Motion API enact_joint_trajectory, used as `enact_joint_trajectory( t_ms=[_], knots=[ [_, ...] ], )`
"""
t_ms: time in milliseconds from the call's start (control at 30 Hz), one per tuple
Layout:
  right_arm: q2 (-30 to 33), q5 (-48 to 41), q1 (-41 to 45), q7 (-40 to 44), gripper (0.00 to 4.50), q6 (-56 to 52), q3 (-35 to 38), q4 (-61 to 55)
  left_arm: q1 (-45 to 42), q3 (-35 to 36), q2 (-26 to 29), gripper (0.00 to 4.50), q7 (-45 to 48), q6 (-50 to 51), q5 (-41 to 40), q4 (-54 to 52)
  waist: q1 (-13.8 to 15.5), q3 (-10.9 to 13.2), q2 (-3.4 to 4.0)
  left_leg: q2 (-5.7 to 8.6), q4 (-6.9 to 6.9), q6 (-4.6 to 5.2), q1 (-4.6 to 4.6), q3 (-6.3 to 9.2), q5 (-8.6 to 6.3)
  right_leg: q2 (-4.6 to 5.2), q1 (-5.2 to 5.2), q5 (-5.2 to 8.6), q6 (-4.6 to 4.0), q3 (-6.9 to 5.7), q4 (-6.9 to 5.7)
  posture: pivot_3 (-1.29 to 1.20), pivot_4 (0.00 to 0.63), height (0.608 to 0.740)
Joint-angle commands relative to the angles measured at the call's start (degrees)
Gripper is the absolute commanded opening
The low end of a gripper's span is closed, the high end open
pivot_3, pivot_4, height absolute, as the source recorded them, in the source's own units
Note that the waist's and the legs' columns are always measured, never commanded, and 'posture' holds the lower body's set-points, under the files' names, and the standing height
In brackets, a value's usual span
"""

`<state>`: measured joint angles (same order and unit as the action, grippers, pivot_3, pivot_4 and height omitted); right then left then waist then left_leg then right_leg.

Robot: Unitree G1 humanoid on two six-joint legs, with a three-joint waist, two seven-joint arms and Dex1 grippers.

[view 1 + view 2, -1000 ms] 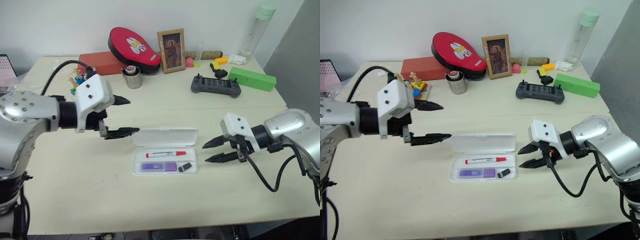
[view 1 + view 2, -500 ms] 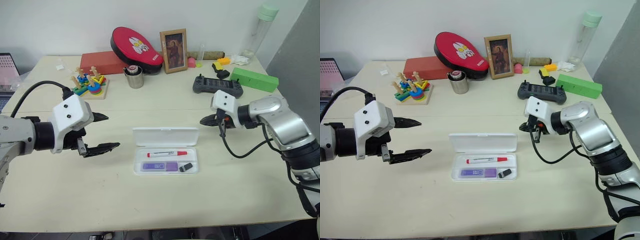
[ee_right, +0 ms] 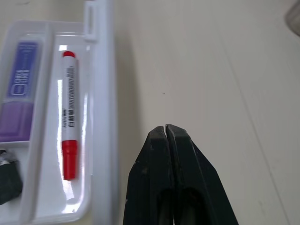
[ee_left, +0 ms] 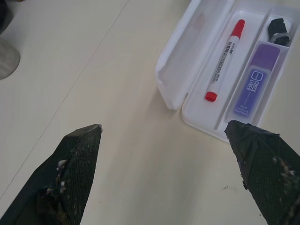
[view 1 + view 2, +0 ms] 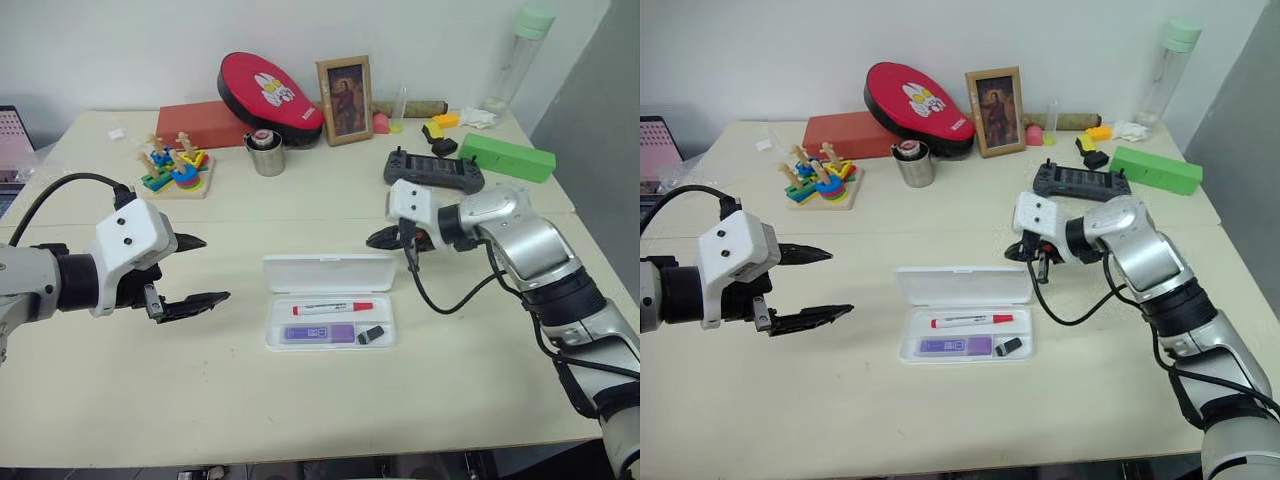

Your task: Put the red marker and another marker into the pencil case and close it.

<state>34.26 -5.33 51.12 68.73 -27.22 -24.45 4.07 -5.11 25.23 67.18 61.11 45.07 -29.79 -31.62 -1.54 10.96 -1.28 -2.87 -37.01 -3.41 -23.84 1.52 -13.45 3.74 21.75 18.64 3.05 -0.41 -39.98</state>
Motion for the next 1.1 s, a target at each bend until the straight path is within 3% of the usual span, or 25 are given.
enact_joint_trajectory(
  t_ms=[33, 633, 933, 1100],
  knots=[
    [0.46, 1.15, 0.51, 1.83, 0.01, 1.83, -0.63, -2.28, -0.46, 0.63, 0.7, 4.5, -0.96, -2.58, 1.48, -0.05, 0.0, 0.0, 0.0, 0.0, -0.01, 0.0, 0.0, 0.0, 0.0, 0.0, 0.0, 0.0, 0.0, 0.0, 0.0, 0.0, 0.15, 0.74],
    [0.92, 0.99, -3.31, 4.77, 0.01, 0.29, -1.16, -11.0, -0.06, 2.06, 0.91, 4.5, -0.46, -3.4, 1.56, 0.39, -0.12, 0.0, 0.0, 0.0, 0.0, 0.0, 0.03, 0.02, 0.0, -0.01, 0.0, 0.0, 0.0, 0.0, -0.04, 0.0, 0.15, 0.74],
    [-1.55, 0.06, -3.56, 4.6, 0.01, -2.29, -1.69, -13.03, 2.04, -0.44, -1.17, 4.5, -1.39, -0.36, -2.2, -5.02, -0.13, 0.0, 0.0, -0.01, 0.0, 0.0, 0.04, 0.03, 0.0, -0.01, 0.0, 0.0, 0.0, 0.0, -0.06, 0.0, 0.15, 0.74],
    [-4.3, -0.47, -3.62, 4.24, 0.01, -4.15, -2.69, -14.74, 5.78, 0.04, 0.71, 4.5, 1.44, 0.49, -2.99, -6.96, -0.26, 0.0, 0.0, -0.01, 0.01, 0.0, 0.04, 0.01, 0.0, -0.01, 0.0, 0.0, 0.0, 0.02, -0.04, 0.0, 0.15, 0.74]
  ],
)
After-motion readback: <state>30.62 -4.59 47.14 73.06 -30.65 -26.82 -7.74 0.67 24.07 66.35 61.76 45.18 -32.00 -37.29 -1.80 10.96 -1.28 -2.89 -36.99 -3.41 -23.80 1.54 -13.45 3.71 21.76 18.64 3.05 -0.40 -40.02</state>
